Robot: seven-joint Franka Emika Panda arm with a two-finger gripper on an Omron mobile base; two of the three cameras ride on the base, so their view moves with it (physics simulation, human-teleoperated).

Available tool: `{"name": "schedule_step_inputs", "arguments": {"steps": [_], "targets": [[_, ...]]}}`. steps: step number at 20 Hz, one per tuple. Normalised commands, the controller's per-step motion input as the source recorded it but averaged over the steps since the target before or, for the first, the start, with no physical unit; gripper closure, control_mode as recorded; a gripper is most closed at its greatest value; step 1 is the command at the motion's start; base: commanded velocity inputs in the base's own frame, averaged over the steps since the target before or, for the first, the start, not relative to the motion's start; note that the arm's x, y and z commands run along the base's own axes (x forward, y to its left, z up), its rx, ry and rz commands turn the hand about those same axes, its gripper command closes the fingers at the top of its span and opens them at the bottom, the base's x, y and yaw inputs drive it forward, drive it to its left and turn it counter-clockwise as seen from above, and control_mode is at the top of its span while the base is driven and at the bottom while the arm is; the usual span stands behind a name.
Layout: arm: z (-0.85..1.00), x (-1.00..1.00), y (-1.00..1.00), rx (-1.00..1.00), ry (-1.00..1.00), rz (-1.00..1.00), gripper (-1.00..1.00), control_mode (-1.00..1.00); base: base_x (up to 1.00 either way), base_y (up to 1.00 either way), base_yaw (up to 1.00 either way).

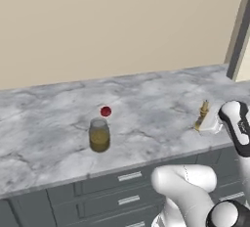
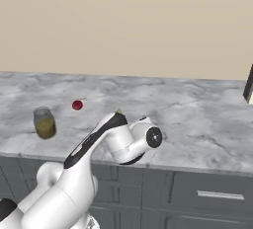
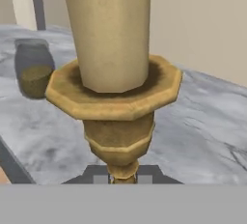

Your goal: Pick the jar and candle from the dining table and place them in the open cabinet. Close the cabinet after placing the objects.

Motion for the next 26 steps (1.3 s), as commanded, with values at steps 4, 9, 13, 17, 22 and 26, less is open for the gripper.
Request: {"name": "schedule_step_inputs", "arguments": {"steps": [4, 9, 13, 17, 22, 26], "targets": [[0.00, 0.00, 0.00, 0.00, 0.00, 0.00, 1.00, 1.00, -0.01, -0.50, -0.41], [0.00, 0.00, 0.00, 0.00, 0.00, 0.00, 1.00, 1.00, 0.09, -0.49, -0.47], [0.00, 0.00, 0.00, 0.00, 0.00, 0.00, 1.00, 1.00, 0.19, -0.79, -0.46], [0.00, 0.00, 0.00, 0.00, 0.00, 0.00, 1.00, 1.00, 0.24, -1.00, -0.38], [0.00, 0.00, 0.00, 0.00, 0.00, 0.00, 1.00, 1.00, 0.26, -1.00, -0.32], [0.00, 0.00, 0.00, 0.00, 0.00, 0.00, 1.00, 1.00, 0.24, -0.95, -0.25]]}}
